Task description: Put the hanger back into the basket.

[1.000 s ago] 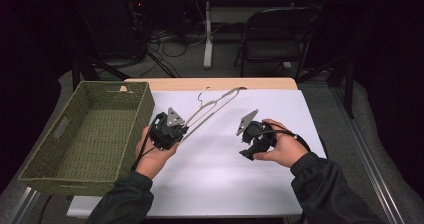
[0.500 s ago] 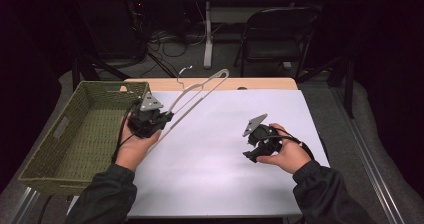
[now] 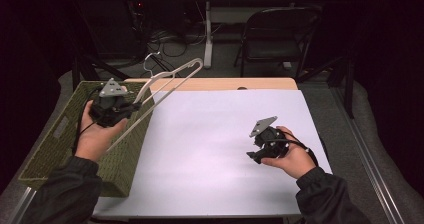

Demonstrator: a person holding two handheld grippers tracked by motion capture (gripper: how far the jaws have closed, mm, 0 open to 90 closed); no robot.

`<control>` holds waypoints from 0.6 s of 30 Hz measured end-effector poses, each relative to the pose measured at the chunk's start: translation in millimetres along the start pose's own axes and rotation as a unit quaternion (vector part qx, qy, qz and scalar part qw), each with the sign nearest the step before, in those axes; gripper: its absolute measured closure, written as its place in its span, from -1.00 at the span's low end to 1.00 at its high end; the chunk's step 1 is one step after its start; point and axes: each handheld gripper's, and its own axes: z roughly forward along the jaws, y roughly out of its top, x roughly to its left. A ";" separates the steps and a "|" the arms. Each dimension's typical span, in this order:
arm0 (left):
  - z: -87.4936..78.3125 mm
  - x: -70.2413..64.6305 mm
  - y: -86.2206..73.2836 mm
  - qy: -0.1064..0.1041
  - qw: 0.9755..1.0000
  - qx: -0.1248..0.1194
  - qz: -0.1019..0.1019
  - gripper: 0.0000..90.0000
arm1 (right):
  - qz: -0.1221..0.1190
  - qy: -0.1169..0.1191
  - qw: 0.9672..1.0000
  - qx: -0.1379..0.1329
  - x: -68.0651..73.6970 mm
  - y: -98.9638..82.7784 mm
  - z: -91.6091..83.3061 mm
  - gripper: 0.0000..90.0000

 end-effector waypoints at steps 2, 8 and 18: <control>-3.8 9.0 -7.0 0.001 1.000 0.003 -0.003 0.94 | 0.000 -0.004 1.000 -0.003 -0.6 -0.8 0.0 -0.25; -19.8 35.6 -31.2 0.012 1.000 0.007 -0.012 0.94 | 0.005 -0.003 1.000 0.003 -2.6 -1.7 0.6 -0.25; -62.6 79.2 -76.7 0.032 0.999 -0.002 -0.032 0.94 | 0.014 -0.003 1.000 0.009 -4.9 -6.2 4.7 -0.25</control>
